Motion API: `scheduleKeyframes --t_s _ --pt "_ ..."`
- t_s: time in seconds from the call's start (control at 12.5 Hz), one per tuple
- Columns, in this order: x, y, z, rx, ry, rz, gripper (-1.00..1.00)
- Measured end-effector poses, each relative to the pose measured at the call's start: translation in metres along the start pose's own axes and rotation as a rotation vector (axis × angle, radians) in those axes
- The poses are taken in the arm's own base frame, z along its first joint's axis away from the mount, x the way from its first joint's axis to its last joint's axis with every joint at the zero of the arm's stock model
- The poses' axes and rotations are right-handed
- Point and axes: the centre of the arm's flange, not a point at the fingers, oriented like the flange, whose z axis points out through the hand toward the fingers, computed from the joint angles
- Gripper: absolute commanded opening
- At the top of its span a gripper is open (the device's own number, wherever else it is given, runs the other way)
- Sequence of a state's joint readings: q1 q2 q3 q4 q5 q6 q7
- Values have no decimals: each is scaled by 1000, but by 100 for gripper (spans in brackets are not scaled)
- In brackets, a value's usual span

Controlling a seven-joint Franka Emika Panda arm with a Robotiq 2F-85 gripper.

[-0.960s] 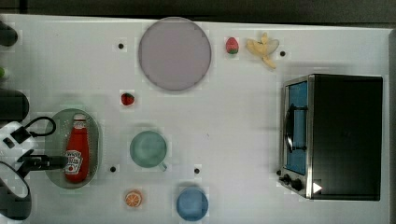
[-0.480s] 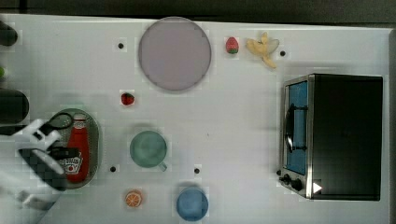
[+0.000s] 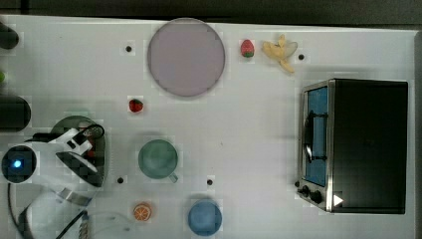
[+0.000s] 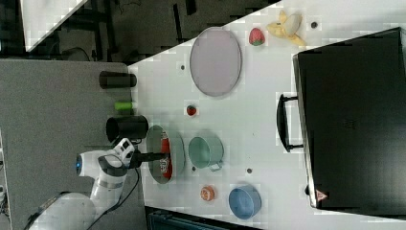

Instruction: Pick ketchup from strainer and place it on the table

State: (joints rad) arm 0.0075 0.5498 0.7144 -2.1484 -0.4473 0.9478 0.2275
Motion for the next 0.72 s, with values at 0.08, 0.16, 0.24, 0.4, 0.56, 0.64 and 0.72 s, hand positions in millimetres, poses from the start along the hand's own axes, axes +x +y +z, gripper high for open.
scheduleKeyframes --t_s 0.08,0.16,0.24,0.4,0.56,0.64,0.72 --pt "-1 2 10 -6 -6 11 100" --pt "0 -2 15 11 2 26 100" --pt "-1 -8 18 37 14 37 100" --pt "-4 -14 26 46 3 54 68" --pt "-9 -14 35 26 -4 53 20" --pt "-10 -15 35 28 -2 51 13" --pt "-11 -16 35 27 -1 46 13"
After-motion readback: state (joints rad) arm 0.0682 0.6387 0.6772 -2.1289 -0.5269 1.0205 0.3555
